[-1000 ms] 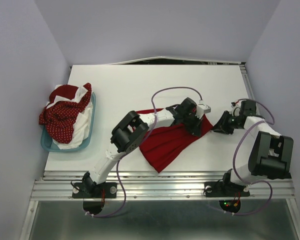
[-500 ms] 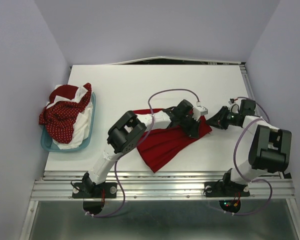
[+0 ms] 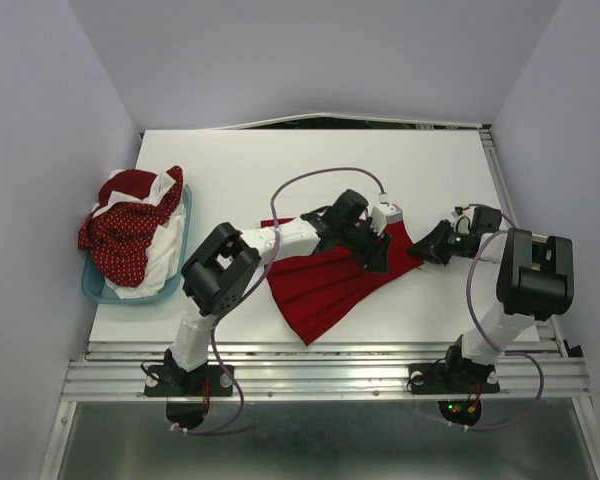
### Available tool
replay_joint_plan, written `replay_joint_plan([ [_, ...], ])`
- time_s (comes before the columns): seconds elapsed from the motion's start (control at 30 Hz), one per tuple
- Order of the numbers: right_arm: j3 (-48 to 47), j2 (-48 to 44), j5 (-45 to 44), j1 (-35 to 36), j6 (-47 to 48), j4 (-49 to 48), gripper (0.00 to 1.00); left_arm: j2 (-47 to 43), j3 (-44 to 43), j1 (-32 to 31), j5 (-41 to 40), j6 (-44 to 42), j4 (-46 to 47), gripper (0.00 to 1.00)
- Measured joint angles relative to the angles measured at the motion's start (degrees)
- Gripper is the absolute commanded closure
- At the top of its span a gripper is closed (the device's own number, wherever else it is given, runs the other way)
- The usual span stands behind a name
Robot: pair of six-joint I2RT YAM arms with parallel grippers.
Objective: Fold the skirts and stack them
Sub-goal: Fold the skirt
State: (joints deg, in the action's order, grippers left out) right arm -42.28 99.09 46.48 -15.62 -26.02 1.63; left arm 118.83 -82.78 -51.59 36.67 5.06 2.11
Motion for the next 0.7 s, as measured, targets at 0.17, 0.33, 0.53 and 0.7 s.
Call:
replay_joint_plan([
  [0.17,0.0,0.0,-0.8,0.0,1.0,-0.2,0.78,-3.7,-4.7,4.3,1.9,0.8,0.7,0.52],
  [0.33,0.1,0.0,-1.1,0.0,1.7,-0.4,0.78,0.7,-13.0,7.1,2.6,2.6,2.6,0.60],
  [0.53,0.1,0.0,-1.2,0.0,2.5,-0.3,0.77,11.7,-19.7,6.9,3.9,5.4,4.6,0.64],
  [0.7,0.0,0.1,-1.2,0.0,3.5,0.4,0.76,22.3,-24.8,7.5,4.1,9.4,5.7,0.58],
])
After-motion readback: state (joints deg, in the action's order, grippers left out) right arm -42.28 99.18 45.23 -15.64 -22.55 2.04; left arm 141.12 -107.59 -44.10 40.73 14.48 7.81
